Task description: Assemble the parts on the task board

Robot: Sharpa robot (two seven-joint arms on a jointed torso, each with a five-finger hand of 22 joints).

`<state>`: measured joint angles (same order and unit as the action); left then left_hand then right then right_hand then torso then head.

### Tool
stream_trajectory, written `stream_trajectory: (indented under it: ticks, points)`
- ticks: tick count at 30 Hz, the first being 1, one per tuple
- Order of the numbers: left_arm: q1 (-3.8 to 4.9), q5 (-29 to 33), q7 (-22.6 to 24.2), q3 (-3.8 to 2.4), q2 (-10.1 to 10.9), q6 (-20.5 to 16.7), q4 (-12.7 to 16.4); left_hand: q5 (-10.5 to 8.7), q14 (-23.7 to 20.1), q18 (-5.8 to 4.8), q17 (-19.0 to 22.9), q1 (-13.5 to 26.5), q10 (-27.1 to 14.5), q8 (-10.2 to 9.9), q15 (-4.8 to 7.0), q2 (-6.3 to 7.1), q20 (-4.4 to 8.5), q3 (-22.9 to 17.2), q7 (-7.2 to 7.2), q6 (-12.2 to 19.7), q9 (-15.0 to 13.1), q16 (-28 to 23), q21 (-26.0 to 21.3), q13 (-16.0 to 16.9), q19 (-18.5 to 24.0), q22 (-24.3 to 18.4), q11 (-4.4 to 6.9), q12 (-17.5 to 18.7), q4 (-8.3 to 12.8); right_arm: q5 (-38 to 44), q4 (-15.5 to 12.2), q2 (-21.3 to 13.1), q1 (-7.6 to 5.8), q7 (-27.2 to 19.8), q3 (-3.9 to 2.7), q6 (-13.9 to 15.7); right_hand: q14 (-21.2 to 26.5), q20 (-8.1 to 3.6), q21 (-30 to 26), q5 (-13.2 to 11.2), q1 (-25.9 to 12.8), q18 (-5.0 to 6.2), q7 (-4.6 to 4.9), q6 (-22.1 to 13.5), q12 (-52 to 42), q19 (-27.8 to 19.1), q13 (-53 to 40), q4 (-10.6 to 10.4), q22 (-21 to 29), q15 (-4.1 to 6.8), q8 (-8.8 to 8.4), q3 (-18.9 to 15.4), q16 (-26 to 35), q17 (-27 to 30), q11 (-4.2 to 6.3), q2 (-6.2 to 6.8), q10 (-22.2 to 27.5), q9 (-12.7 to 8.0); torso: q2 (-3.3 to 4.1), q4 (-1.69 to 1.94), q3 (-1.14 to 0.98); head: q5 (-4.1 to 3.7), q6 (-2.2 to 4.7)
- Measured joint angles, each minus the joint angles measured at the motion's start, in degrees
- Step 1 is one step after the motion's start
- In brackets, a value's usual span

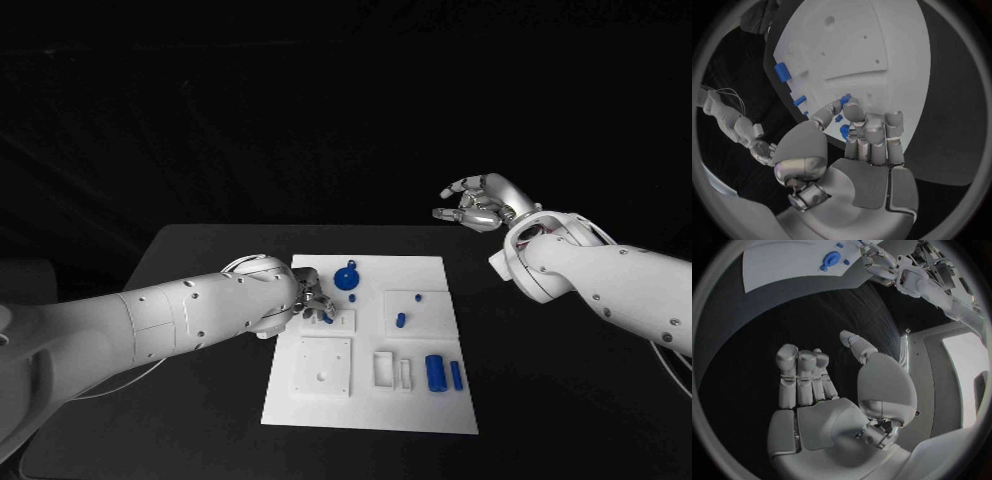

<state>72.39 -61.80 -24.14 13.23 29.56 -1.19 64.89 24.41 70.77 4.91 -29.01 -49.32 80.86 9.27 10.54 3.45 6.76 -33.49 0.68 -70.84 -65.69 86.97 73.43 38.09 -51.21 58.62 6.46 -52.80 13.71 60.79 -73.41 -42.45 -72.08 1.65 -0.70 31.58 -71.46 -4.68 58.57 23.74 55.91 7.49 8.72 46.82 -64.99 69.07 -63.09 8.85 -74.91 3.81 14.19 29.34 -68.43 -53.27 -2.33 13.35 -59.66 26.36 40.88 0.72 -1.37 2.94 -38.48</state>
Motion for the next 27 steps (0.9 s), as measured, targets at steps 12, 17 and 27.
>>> stream_trajectory:
  ticks: [12, 17, 27]
  points:
    - [-0.10, -0.88, 0.11, 0.01, 0.34, -0.92, 0.89, 0.00, 0.00, 0.00, 0.01, 0.00, 0.01, -0.01, 0.00, 0.00, 0.00, -0.09, 0.00, 0.00, -0.02, 0.00, 0.00, 0.05, 0.00, -0.01, 0.00, 0.00, -0.09, 0.00, 0.00, -0.03, 0.00, 0.00, 0.00, -0.02, 0.01, 0.00, -0.23, 0.00, -0.24, 0.00, 0.00, 0.00, 0.00, 0.00, 0.05, 0.00, 0.01, -0.01, 0.00, 0.00, 0.00, 0.00, -0.03, -0.24, -0.03, 0.00, 0.00, 0.00, -0.01, -0.07, -0.03]
    - [-0.22, -1.25, 0.18, 0.01, 0.35, -1.30, 0.96, 0.00, 0.00, 0.00, 0.01, 0.00, 0.01, -0.01, 0.00, 0.00, 0.00, -0.09, 0.00, 0.00, -0.10, 0.00, 0.00, 0.04, 0.00, -0.01, 0.00, 0.00, -0.09, 0.00, 0.00, -0.03, 0.00, 0.00, 0.00, -0.03, 0.02, 0.00, -0.23, 0.00, -0.24, 0.00, 0.00, 0.00, 0.00, 0.00, 0.05, 0.00, 0.01, -0.02, 0.00, 0.00, 0.00, 0.00, -0.03, -0.24, -0.03, 0.00, -0.01, 0.02, -0.02, -0.07, 0.01]
    - [-0.36, -2.29, 0.43, -0.01, 0.35, -1.58, 1.06, 0.00, 0.00, 0.00, 0.01, 0.00, 0.03, 0.00, 0.00, 0.00, 0.00, -0.09, 0.00, 0.00, -0.11, 0.00, 0.00, 0.04, 0.00, 0.04, -0.01, 0.00, -0.09, 0.00, 0.03, -0.03, 0.00, 0.00, 0.00, -0.05, 0.02, 0.00, -0.23, 0.00, -0.24, 0.00, 0.00, 0.00, 0.00, 0.00, 0.12, 0.00, -0.03, -0.02, 0.00, 0.00, 0.00, 0.00, -0.04, -0.24, -0.04, 0.01, -0.01, -0.02, -0.03, -0.04, 0.01]
